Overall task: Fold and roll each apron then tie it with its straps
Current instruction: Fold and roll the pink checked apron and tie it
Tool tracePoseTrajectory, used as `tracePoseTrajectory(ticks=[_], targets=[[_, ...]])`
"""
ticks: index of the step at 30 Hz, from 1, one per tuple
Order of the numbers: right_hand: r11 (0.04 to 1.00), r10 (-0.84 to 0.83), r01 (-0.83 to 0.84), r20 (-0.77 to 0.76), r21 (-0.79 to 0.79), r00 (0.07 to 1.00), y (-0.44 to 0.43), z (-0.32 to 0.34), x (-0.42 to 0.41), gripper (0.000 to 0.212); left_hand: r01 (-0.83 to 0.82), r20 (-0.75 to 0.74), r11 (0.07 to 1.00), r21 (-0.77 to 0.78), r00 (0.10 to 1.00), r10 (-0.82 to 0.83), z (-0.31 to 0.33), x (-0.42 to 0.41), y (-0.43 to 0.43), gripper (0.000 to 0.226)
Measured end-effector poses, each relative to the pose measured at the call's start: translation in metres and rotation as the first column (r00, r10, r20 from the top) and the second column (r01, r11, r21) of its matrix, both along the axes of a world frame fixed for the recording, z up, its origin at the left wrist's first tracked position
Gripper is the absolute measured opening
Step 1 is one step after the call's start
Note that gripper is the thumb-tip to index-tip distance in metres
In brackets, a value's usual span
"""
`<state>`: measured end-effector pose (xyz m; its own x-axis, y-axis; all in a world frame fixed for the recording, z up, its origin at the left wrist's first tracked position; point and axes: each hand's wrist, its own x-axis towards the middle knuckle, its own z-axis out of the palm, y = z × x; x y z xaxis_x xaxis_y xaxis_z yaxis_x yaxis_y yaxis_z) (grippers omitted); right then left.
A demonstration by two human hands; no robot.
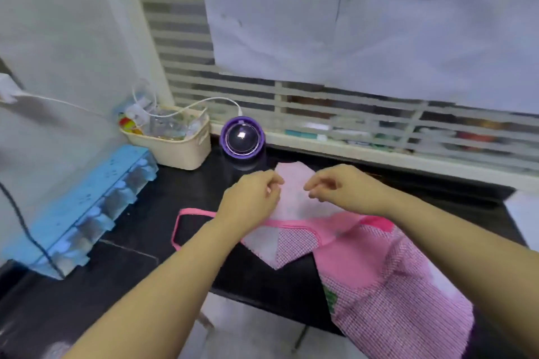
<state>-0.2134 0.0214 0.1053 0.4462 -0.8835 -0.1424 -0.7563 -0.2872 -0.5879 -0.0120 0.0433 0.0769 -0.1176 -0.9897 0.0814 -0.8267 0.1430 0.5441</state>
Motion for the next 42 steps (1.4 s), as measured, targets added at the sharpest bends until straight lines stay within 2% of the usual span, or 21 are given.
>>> tracePoseTrajectory(ticks=[6, 10, 12, 15, 17, 19, 20, 21, 23, 25, 28, 31, 34, 37, 40, 42], targets=[[0.972, -0.124, 0.168, -0.249, 0.166, 0.960, 0.023, -0.075, -0.103, 0.022, 0.144, 0.067, 0.940, 0.309, 0.983, -0.173, -0.093, -0.059, -0.005, 0.029], [0.945, -0.188, 0.254, -0.296, 0.204, 0.937, 0.036, -0.107, -0.139, 0.027, 0.209, 0.149, 0.876, 0.434, 0.943, -0.299, -0.140, -0.075, -0.003, 0.065], [0.945, -0.219, 0.274, -0.274, 0.181, 0.937, 0.036, -0.118, -0.146, 0.031, 0.167, 0.259, 0.890, 0.424, 0.919, -0.296, -0.155, -0.079, -0.002, 0.079], [0.941, -0.269, 0.315, -0.289, 0.126, 0.919, 0.031, -0.132, -0.144, 0.044, 0.102, 0.424, 0.924, 0.370, 0.866, -0.265, -0.170, -0.084, -0.001, 0.081], [0.929, -0.306, 0.347, -0.258, 0.129, 0.916, 0.024, -0.142, -0.141, 0.055, 0.101, 0.438, 0.957, 0.271, 0.872, -0.216, -0.177, -0.085, -0.005, 0.072], [0.899, -0.405, 0.419, -0.117, 0.130, 0.907, 0.017, -0.149, -0.135, 0.059, 0.137, 0.445, 0.980, 0.142, 0.876, -0.186, -0.181, -0.084, -0.011, 0.049], [0.868, -0.478, 0.480, -0.043, 0.127, 0.877, 0.015, -0.152, -0.132, 0.059, 0.122, 0.419, 0.983, 0.140, 0.892, -0.171, -0.177, -0.083, -0.013, 0.034], [0.821, -0.563, 0.556, 0.017, 0.125, 0.827, 0.013, -0.155, -0.132, 0.061, 0.068, 0.375, 0.988, 0.139, 0.920, -0.116, -0.169, -0.083, -0.015, 0.021], [0.681, -0.727, 0.709, 0.055, 0.185, 0.684, 0.009, -0.159, -0.133, 0.067, -0.024, 0.258, 0.992, 0.127, 0.966, -0.009, -0.152, -0.082, -0.022, 0.017], [0.600, -0.794, 0.743, 0.112, 0.295, 0.597, 0.007, -0.163, -0.135, 0.051, -0.057, 0.122, 0.996, 0.065, 0.991, 0.049, -0.125, -0.077, -0.030, 0.018], [0.648, -0.758, 0.707, 0.149, 0.284, 0.635, 0.004, -0.149, -0.132, 0.013, -0.005, -0.061, 0.999, 0.045, 0.998, 0.008, -0.061, -0.069, -0.046, 0.015], [0.690, -0.724, 0.686, 0.252, 0.232, 0.643, -0.004, -0.111, -0.132, 0.013, 0.047, -0.143, 0.996, -0.072, 0.988, -0.057, 0.007, -0.056, -0.065, 0.017], [0.765, -0.639, 0.629, 0.293, 0.139, 0.711, -0.012, -0.056, -0.129, 0.020, 0.047, -0.103, 0.978, -0.203, 0.992, -0.069, 0.063, -0.046, -0.088, 0.016], [0.780, -0.590, 0.622, 0.400, 0.061, 0.701, -0.015, 0.002, -0.126, 0.024, 0.066, -0.020, 0.935, -0.348, 0.997, -0.078, 0.114, -0.042, -0.108, 0.019], [0.776, -0.474, 0.621, 0.545, -0.113, 0.692, -0.015, 0.059, -0.124, 0.026, 0.137, 0.113, 0.883, -0.448, 0.989, -0.096, 0.158, -0.039, -0.124, 0.025], [0.776, -0.362, 0.588, 0.604, -0.226, 0.710, -0.009, 0.099, -0.121, 0.023, 0.118, 0.233, 0.822, -0.557, 0.972, 0.018, 0.186, -0.034, -0.129, 0.027]])
